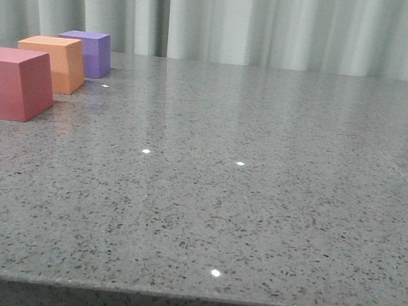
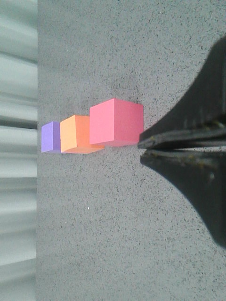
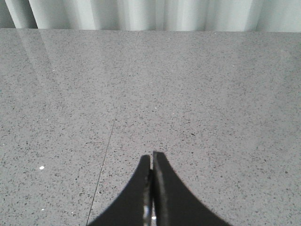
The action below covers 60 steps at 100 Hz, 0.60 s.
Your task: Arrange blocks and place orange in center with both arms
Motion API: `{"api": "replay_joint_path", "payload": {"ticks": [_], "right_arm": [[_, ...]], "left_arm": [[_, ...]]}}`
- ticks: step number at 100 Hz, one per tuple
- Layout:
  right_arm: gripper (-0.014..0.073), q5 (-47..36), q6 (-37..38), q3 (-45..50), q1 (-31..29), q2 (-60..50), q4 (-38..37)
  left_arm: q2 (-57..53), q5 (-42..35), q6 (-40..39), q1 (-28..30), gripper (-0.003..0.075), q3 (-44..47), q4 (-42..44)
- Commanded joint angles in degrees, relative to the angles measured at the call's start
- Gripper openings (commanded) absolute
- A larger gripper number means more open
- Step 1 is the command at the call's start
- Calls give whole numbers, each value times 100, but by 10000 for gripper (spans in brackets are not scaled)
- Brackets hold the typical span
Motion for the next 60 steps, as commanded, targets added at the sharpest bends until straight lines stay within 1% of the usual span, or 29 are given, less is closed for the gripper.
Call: {"api": "replay_joint_path", "payload": {"ticks": [1,24,41,49,60], "right_arm": [[-67,-421,-50,-131,-33,-11,-59],[-67,-421,-50,-131,-33,-11,-59],[-67,-421,-50,-131,-33,-11,-59],[-67,-421,-50,-131,-33,-11,-59],[-67,-421,-50,-131,-33,-11,-59]], "left_arm": [[61,-457,-16,4,-19,-145,38],[61,-457,-16,4,-19,-145,38],[41,-618,-16,13,-19,-70,169],[-79,-997,-16,102,-19,106,109],[-349,-1627,-16,413,-19,499,-69]]}}
